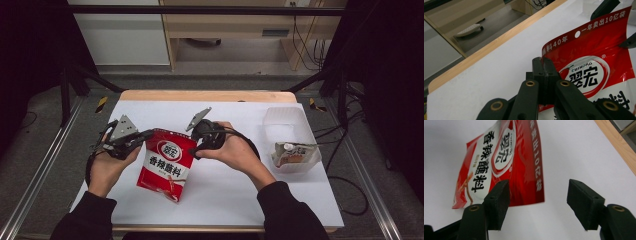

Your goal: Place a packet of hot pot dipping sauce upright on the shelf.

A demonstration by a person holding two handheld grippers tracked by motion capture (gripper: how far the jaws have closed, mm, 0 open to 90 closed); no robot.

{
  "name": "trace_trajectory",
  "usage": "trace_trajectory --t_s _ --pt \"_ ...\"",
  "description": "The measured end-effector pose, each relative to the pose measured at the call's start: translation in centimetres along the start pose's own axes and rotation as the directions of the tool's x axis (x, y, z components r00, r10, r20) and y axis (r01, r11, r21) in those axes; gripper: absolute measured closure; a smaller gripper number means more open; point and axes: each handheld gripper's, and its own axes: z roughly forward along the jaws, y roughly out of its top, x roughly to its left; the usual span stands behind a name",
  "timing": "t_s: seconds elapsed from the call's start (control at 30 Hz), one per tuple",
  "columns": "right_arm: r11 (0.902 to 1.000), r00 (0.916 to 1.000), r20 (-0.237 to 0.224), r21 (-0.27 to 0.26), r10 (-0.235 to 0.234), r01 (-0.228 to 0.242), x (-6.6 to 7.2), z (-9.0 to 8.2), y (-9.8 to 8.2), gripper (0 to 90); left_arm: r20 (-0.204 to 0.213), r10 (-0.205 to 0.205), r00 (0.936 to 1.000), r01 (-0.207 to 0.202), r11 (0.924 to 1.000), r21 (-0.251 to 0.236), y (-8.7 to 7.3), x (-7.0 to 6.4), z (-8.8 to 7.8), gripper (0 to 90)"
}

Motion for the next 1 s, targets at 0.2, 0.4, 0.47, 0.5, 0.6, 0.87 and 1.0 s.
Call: trace_trajectory --t_s 0.2,0.4,0.47,0.5,0.6,0.87,1.0 --pt "1.0000 0.9994 -0.034 0.001 0.003 -0.003 -0.1 -0.5 0.5 38.8 0.002 0.010 0.9999 -0.010 0.9999 -0.010 0.9 -0.4 0.0 90.0" --pt "0.9999 0.9982 -0.059 0.016 0.001 0.000 0.1 -0.6 0.7 47.6 0.002 0.022 0.9998 -0.022 0.9996 -0.016 1.6 -0.7 -0.2 90.0" --pt "0.9998 0.9974 -0.072 0.021 -0.003 0.004 0.1 -0.5 0.8 51.2 0.003 0.021 0.9998 -0.021 0.9996 -0.018 1.7 -0.8 -0.2 90.0" --pt "0.9998 0.9970 -0.077 0.021 -0.003 0.004 0.1 -0.5 0.8 53.3 0.004 0.021 0.9998 -0.021 0.9996 -0.019 1.8 -0.9 -0.2 90.0" --pt "0.9996 0.9962 -0.087 0.027 -0.001 0.003 0.0 -0.4 0.9 57.6 0.008 0.022 0.9997 -0.022 0.9994 -0.026 2.0 -0.9 -0.2 90.0" --pt "0.9992 0.9902 -0.135 0.022 0.035 -0.032 -0.4 -0.5 0.9 72.6 0.010 0.034 0.9994 -0.034 0.9989 -0.031 2.6 -1.1 -0.3 90.0" --pt "0.9990 0.9894 -0.140 0.027 0.040 -0.036 -0.5 -0.5 0.9 79.1 0.009 0.032 0.9994 -0.032 0.9989 -0.035 2.7 -1.1 -0.3 90.0"
